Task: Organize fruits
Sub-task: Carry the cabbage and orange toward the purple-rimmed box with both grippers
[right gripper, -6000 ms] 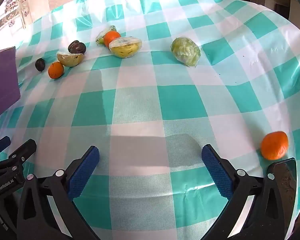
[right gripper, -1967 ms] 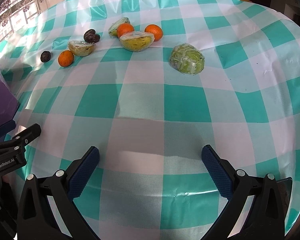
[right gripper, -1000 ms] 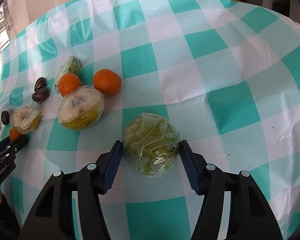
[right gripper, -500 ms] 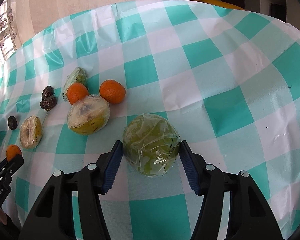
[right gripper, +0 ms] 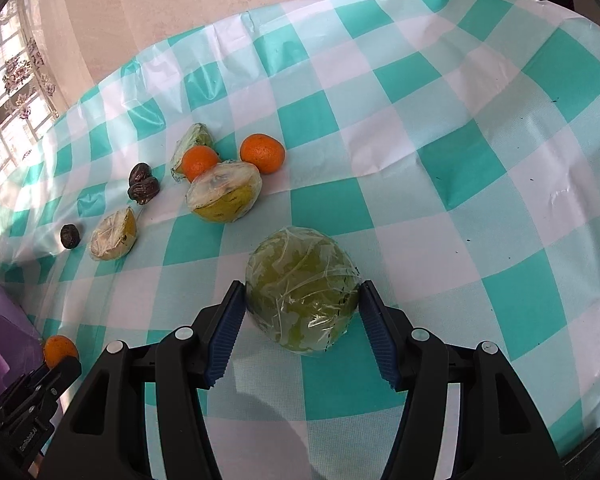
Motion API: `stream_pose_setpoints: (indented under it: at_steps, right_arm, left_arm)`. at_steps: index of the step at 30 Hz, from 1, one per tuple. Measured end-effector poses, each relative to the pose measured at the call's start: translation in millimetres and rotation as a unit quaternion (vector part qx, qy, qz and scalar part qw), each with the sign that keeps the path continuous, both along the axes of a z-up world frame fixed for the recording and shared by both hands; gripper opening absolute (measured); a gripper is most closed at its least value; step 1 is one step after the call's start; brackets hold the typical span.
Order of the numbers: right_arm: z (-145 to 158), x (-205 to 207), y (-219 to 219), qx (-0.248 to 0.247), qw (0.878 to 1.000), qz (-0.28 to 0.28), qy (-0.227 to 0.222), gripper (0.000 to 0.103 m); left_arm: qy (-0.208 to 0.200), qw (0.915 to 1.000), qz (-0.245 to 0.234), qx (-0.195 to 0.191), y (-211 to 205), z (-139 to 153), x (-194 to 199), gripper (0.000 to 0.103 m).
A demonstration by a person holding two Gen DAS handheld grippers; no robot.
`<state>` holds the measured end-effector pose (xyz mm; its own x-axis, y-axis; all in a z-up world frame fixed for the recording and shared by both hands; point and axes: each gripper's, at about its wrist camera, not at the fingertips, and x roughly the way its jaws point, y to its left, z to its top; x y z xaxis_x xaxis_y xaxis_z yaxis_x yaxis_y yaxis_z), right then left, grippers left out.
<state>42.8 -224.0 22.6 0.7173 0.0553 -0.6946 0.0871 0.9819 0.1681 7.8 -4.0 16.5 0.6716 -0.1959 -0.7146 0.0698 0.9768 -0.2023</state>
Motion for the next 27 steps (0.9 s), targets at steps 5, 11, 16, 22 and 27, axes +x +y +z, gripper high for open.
stream_pose_setpoints:
  at_steps: [5, 11, 16, 22, 27]
  right_arm:
    - [1, -25, 28, -0.022, 0.999, 0.039, -0.004, 0.058]
    - [1, -53, 43, -0.037, 0.997, 0.061, -0.012, 0.058]
    - [-1, -72, 54, -0.044, 0.995, 0.083, -0.011, 0.058]
    - [-2, -96, 67, -0.057, 0.993, 0.105, -0.017, 0.058]
    - [-3, -109, 78, -0.067, 0.990, 0.122, -0.013, 0.058]
  left_arm:
    - [-0.004, 1.0000, -0.007, 0.002, 1, 0, -29, 0.035]
    - [-0.010, 0.9999, -0.006, 0.007, 7, -1, -62, 0.035]
    - [-0.021, 0.9997, -0.009, 0.013, 9, 1, -81, 0.035]
    - [-0.034, 0.9992, -0.016, 0.016, 8, 3, -100, 0.035]
    - [-0.039, 0.9992, -0.003, 0.004, 17, 3, -113, 0.035]
